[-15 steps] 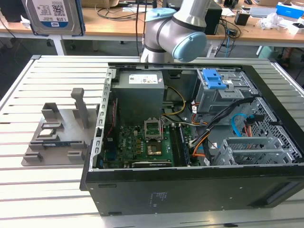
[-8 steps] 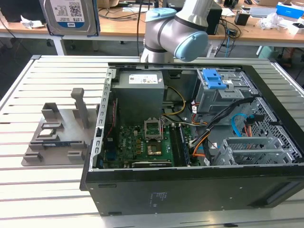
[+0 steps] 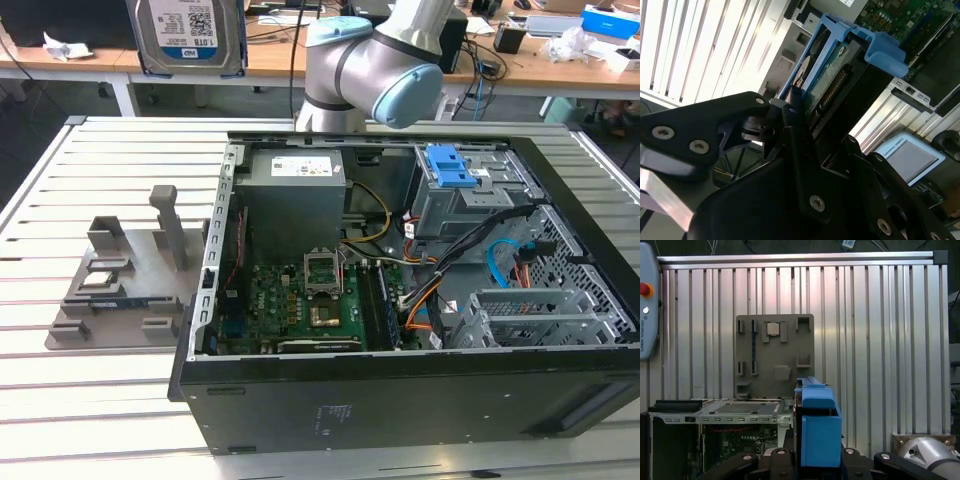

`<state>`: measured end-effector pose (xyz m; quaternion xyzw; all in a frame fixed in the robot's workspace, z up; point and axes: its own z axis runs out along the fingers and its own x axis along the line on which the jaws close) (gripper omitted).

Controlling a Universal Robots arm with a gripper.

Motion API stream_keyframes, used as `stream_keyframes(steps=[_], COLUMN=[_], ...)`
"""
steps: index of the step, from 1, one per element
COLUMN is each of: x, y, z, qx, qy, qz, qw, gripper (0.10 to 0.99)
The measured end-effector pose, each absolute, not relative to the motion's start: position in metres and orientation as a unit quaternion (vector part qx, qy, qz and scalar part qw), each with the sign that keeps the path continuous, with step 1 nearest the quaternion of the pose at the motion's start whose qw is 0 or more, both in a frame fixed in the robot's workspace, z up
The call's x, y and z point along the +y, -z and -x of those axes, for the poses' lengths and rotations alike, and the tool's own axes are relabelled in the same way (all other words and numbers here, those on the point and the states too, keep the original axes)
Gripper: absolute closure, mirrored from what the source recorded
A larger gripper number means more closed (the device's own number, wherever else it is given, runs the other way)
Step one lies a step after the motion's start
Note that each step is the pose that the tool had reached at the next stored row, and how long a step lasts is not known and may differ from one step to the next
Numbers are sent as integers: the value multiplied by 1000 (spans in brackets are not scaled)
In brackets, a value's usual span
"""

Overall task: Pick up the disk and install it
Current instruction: 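Pick up the disk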

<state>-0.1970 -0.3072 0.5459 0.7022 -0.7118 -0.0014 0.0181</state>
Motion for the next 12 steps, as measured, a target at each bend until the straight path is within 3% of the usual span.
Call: stream_keyframes(steps=[12], x=[-307], y=[-546], z=[154], qx=[-712], qy=[1], qz=[-702], qw=[18], gripper=[729])
